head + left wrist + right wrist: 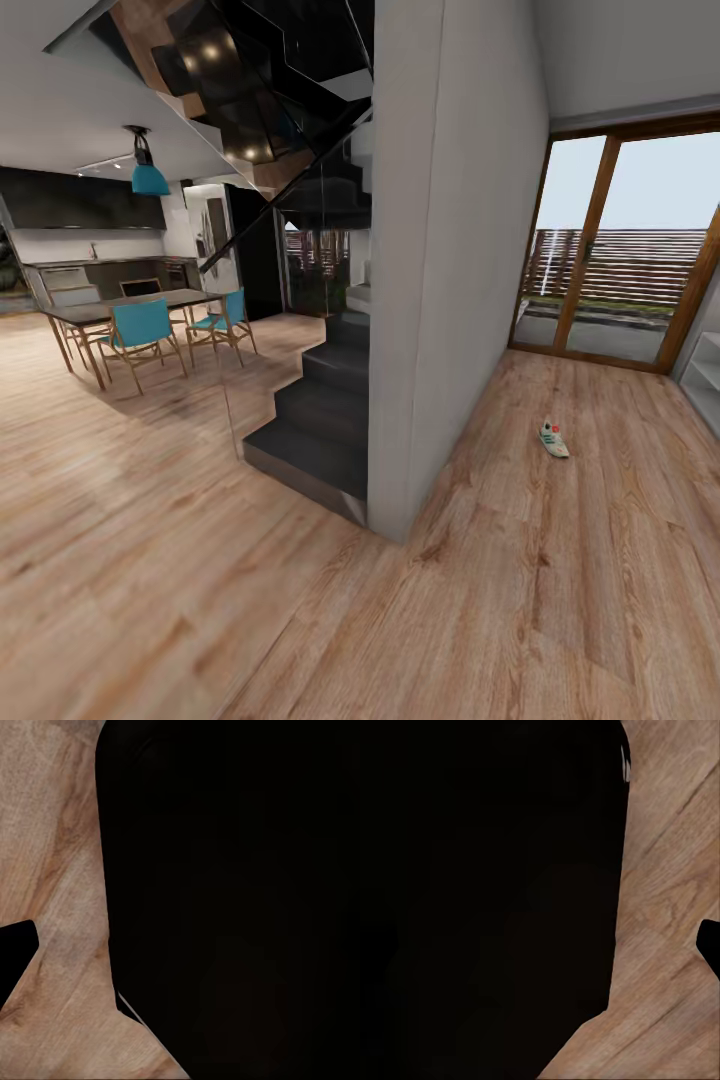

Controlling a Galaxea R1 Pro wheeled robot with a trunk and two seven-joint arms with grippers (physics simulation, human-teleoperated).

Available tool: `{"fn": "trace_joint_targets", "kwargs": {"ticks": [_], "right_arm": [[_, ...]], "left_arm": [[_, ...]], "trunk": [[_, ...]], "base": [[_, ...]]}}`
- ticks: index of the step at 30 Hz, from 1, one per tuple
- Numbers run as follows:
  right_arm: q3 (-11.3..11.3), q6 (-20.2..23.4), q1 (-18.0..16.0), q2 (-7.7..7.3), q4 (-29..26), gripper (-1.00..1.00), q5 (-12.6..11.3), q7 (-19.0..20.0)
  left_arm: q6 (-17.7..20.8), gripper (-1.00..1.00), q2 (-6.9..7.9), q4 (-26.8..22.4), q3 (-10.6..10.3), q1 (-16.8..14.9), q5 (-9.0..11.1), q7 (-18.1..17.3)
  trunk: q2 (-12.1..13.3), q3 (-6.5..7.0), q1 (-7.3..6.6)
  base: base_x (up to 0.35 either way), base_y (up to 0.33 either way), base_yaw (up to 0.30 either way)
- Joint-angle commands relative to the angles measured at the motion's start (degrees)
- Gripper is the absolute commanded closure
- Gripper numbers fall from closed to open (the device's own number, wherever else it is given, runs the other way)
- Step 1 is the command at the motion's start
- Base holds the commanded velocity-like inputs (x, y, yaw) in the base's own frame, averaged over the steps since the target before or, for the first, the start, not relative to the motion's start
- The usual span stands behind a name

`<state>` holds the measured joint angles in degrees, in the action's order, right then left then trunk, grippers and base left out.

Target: Pick up the two gym shoes and the two sandals from the corridor floor and place them onto the hallstand (shoe rack) in the corridor, making sure they are on the rack and not on the floor. Arrange them so the two gym shoes are next to each other and the two sandals are next to each other.

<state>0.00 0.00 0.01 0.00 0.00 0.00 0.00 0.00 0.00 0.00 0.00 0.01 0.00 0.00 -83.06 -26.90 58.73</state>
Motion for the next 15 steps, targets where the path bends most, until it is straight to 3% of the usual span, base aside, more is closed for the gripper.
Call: {"fn": "trace_joint_targets", "kwargs": {"ticks": [1,5,15], "right_arm": [[0.0,0.0,-0.01,0.0,0.0,-1.0,0.0,0.0],[0.09,-0.04,-0.17,1.26,-1.14,-1.0,0.35,0.23],[0.09,-0.08,-0.38,1.15,-3.16,-1.0,0.28,0.2]], "left_arm": [[0.0,-1.0,0.0,0.0,0.0,-0.01,0.0,0.0],[0.13,-1.0,-0.29,0.17,0.17,-0.01,-0.17,-0.69],[0.09,-1.0,-0.11,-0.04,0.1,-0.01,-0.24,-0.47]], "trunk": [[-0.02,-0.03,0.0],[-0.02,-0.03,0.0],[-0.02,-0.03,0.0]], "base": [[0.0,0.0,0.0],[0.0,0.0,0.0],[0.0,0.0,0.0]]}}
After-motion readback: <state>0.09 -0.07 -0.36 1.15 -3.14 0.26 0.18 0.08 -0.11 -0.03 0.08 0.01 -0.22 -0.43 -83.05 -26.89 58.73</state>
